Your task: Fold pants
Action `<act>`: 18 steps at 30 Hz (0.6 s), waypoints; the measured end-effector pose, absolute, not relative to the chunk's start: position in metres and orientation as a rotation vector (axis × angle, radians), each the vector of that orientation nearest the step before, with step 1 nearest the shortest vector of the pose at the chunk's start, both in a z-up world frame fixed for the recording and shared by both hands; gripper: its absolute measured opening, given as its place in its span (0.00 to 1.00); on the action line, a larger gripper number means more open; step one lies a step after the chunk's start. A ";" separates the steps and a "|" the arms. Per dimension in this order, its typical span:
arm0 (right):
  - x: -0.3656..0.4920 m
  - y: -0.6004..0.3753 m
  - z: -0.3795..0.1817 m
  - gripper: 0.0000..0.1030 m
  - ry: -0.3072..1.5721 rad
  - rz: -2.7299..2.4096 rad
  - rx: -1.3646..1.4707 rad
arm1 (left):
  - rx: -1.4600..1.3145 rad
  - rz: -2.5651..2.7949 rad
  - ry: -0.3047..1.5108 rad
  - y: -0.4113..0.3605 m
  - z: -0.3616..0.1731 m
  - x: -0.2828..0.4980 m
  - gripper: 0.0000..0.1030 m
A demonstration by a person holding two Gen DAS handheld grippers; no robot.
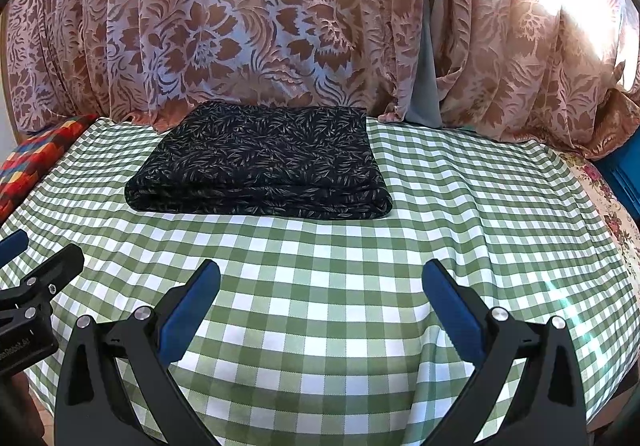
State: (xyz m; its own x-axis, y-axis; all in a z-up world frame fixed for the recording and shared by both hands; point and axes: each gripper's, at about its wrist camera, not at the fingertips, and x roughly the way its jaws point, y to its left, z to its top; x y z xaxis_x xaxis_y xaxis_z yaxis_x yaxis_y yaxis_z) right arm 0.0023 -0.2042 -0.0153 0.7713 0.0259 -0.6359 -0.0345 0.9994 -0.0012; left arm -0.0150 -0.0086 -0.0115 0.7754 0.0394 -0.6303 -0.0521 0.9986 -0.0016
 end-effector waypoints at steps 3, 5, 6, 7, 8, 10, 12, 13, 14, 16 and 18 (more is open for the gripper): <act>0.002 -0.204 -0.015 0.98 0.686 0.032 -0.011 | -0.026 0.049 0.679 -0.007 -0.010 -0.016 0.96; 0.002 -0.204 -0.015 0.98 0.682 0.032 -0.011 | -0.030 0.048 0.678 -0.007 -0.010 -0.016 0.96; 0.002 -0.203 -0.015 0.98 0.682 0.032 -0.011 | -0.032 0.046 0.679 -0.007 -0.010 -0.016 0.96; 0.002 -0.203 -0.015 0.98 0.683 0.033 -0.011 | -0.031 0.045 0.679 -0.007 -0.010 -0.016 0.96; 0.001 -0.203 -0.015 0.98 0.683 0.032 -0.011 | -0.028 0.044 0.679 -0.007 -0.010 -0.016 0.96; 0.002 -0.203 -0.015 0.98 0.687 0.034 -0.012 | -0.028 0.039 0.682 -0.008 -0.011 -0.016 0.96; 0.002 -0.203 -0.015 0.98 0.688 0.034 -0.012 | -0.027 0.036 0.684 -0.009 -0.012 -0.016 0.96; 0.002 -0.203 -0.015 0.98 0.689 0.034 -0.012 | -0.027 0.035 0.686 -0.009 -0.012 -0.016 0.96; 0.002 -0.202 -0.015 0.98 0.689 0.033 -0.011 | -0.027 0.033 0.688 -0.009 -0.013 -0.015 0.96; 0.001 -0.202 -0.015 0.98 0.689 0.033 -0.011 | -0.030 0.032 0.687 -0.008 -0.015 -0.015 0.96; 0.002 -0.202 -0.015 0.98 0.690 0.033 -0.012 | -0.035 0.035 0.686 -0.007 -0.016 -0.015 0.96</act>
